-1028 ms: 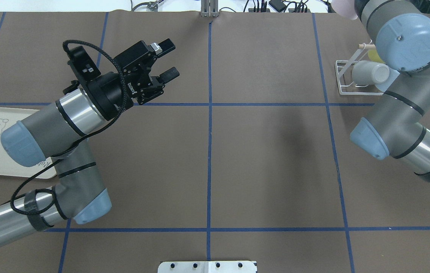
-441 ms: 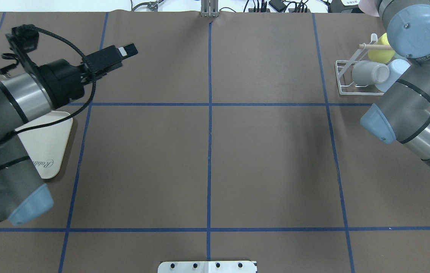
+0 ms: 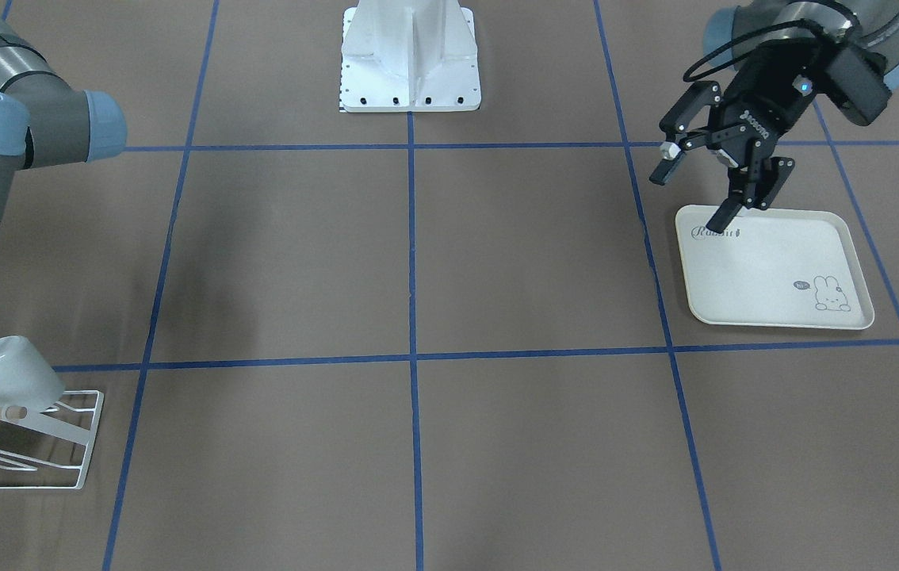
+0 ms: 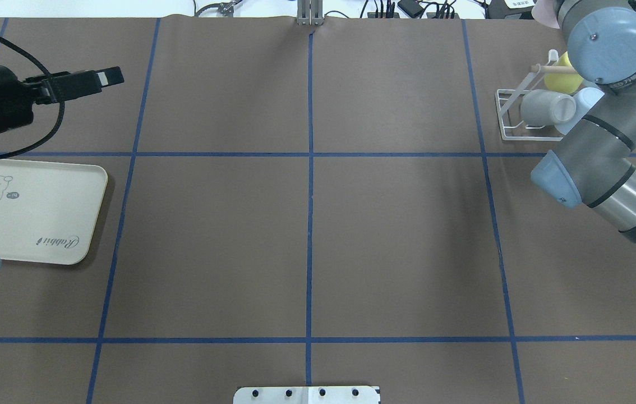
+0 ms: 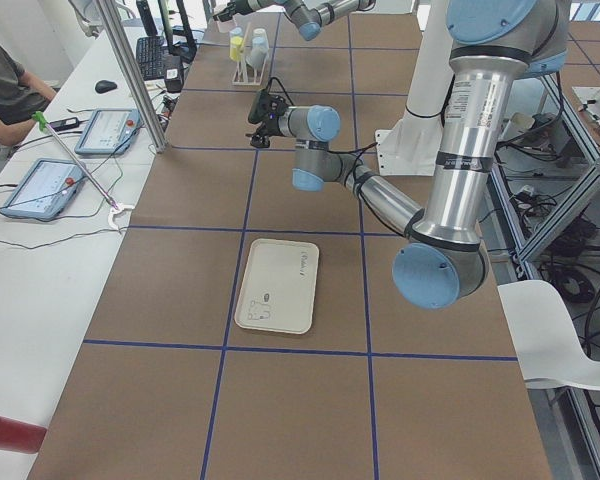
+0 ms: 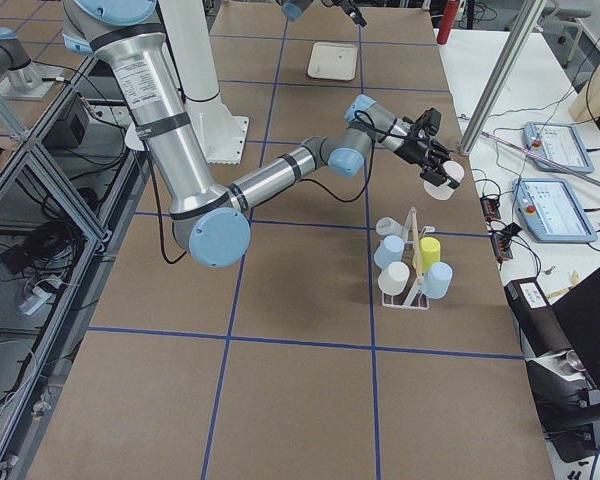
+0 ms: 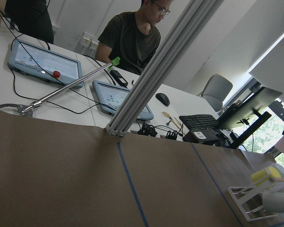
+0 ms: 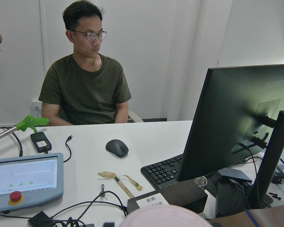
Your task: Transfer IKEA cup to right arm and place on rack
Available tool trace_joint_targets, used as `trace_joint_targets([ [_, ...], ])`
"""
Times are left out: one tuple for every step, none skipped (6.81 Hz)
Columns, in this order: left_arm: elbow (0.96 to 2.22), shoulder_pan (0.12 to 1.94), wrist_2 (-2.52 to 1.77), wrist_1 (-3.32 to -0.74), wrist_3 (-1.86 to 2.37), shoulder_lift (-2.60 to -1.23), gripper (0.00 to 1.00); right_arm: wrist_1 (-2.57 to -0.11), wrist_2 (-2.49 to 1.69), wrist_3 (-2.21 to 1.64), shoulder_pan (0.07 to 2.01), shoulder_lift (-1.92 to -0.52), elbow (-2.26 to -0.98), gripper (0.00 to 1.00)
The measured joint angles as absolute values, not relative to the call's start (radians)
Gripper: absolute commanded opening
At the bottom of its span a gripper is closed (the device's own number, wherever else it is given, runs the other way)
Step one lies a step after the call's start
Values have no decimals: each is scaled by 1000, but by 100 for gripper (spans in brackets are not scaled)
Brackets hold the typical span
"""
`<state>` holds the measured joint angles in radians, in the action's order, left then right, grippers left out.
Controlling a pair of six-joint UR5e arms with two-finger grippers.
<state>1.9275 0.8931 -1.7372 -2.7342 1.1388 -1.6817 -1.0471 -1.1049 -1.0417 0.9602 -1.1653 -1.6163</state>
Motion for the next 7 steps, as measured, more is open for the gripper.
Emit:
trace_joint_targets([
  [1928, 914, -1763, -2733, 1120, -1669, 99, -985, -1112, -1042, 960, -1165, -1565, 0],
  [1929, 920, -1772, -2732, 1115, -1665, 99, -892, -1119, -1041, 960, -1164, -1497, 0],
  [1929, 923, -1774, -2732, 1113, -1663, 99, -818, -1123, -1041, 960, -1165, -1440, 0],
  [1928, 923, -1775, -2732, 1113, -1663, 99, -782, -1126, -1036, 960, -1167, -1412, 0],
  [1928, 923, -1775, -2732, 1114, -1663, 99, -768, -1127, -1022, 960, -1170, -1399, 0],
  [1927, 923, -1776, -2732, 1114, -1663, 99, -762, -1127, -1011, 960, -1173, -1392, 0],
  [1925, 922, -1776, -2732, 1114, -1663, 99, -760, -1127, -1006, 960, -1175, -1389, 0],
])
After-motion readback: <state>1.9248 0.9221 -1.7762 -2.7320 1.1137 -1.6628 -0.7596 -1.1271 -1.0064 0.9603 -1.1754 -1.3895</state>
